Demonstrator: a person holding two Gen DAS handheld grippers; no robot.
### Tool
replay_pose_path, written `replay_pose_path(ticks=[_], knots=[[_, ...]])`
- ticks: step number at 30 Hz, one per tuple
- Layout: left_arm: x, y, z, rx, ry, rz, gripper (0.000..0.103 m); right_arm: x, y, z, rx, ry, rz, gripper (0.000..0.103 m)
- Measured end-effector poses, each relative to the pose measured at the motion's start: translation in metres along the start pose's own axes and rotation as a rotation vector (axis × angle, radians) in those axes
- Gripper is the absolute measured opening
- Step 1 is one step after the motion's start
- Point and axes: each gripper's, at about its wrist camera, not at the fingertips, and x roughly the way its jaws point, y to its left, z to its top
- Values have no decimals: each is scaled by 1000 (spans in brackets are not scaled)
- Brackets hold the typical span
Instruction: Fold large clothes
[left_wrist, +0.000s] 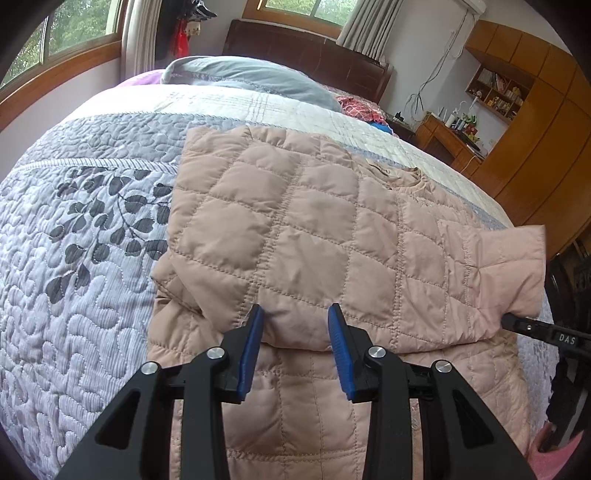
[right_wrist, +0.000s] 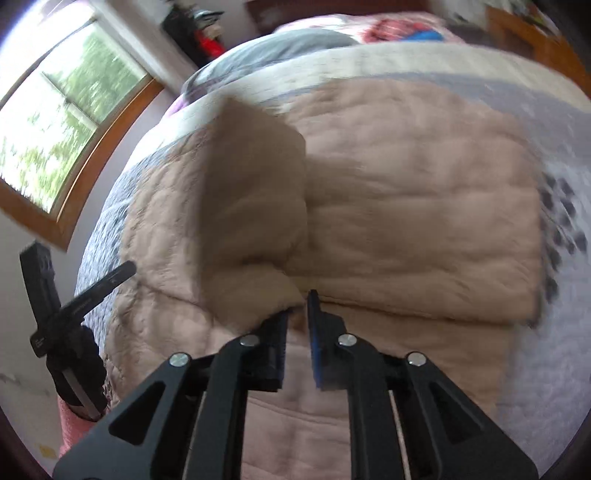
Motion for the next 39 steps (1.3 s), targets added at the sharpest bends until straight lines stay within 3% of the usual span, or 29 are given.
replay_pose_path(ticks=[3,6,10,11,12,13,15,16,20,23,27,30,34,36,39], knots=[[-5,-6,0,19,-6,0,37,-16,-29,-6,60,-34,14,51],[-10,-16,2,39,-15,-12,37,-31,-50,-10,100,-70,29,59],[-7,-40,4,82,-11,-18,37,-19,-61,-2,141,-35,72,60],[-5,-46,4,89,-5,-20,37,-12,-60,1,147,-28,73,59],[0,-53,3,100,4,-21,37,-9,-61,5,151,-26,69,51],[3,-57,3,106,10,-17,37,-5,-61,8,151,-22,69,34],[9,-63,4,109,23,-8,37,1,-61,14,148,-2,97,11],[11,-64,4,107,26,-9,37,2,-62,16,149,3,111,7],[5,-76,10,126,-5,-5,37,-19,-59,31,112,-61,89,5],[3,-88,15,152,-38,0,37,-34,-58,46,82,-106,5,5],[31,-93,24,162,-10,55,37,-14,-70,57,102,-43,-66,5],[64,-80,24,116,70,29,36,8,-82,56,133,-6,-64,7],[67,-77,23,116,65,18,36,13,-87,50,133,-7,-50,8],[61,-76,24,112,64,17,36,2,-83,48,115,-41,-74,16],[36,-79,23,123,13,26,37,-30,-72,37,86,-131,-127,17]])
